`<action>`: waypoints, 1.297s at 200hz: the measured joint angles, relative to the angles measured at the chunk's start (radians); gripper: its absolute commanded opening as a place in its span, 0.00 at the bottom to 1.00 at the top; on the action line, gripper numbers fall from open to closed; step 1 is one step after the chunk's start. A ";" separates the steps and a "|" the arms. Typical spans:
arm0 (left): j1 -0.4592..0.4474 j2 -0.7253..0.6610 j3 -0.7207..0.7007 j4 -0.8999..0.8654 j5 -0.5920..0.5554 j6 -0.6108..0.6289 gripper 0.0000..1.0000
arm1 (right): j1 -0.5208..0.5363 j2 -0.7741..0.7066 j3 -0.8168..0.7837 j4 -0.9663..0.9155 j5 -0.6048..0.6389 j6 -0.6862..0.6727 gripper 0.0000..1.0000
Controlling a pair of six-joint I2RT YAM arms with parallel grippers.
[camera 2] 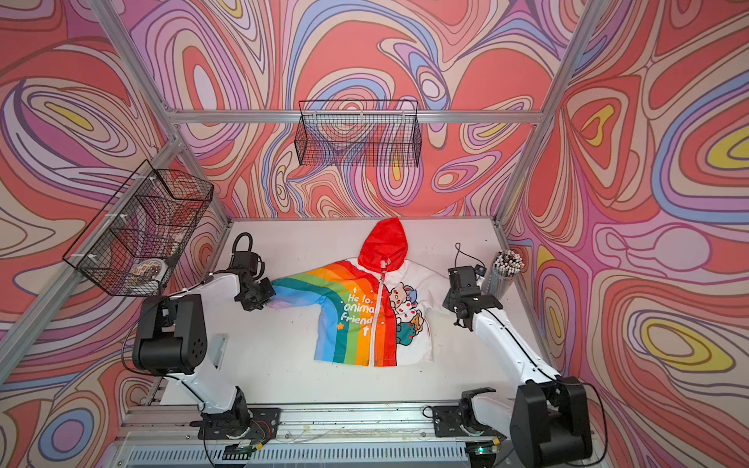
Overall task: Unzip the jacket
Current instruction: Flatten out the jacket at the center of the board.
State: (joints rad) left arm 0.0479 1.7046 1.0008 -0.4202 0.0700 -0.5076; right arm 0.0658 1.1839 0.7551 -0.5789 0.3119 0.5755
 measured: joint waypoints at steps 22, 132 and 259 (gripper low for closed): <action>0.000 -0.020 0.000 -0.001 0.007 0.007 0.00 | -0.095 -0.002 -0.021 0.005 -0.002 0.018 0.49; 0.000 -0.030 0.000 -0.001 0.039 0.010 0.00 | -0.349 0.123 -0.070 0.123 -0.106 0.037 0.51; 0.000 -0.030 0.000 -0.001 0.046 0.010 0.00 | -0.415 0.253 -0.105 0.242 -0.260 0.043 0.39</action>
State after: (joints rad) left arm 0.0479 1.6749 1.0008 -0.4213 0.1158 -0.4980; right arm -0.3489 1.4368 0.6502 -0.3370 0.0517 0.6182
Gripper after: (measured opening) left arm 0.054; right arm 0.410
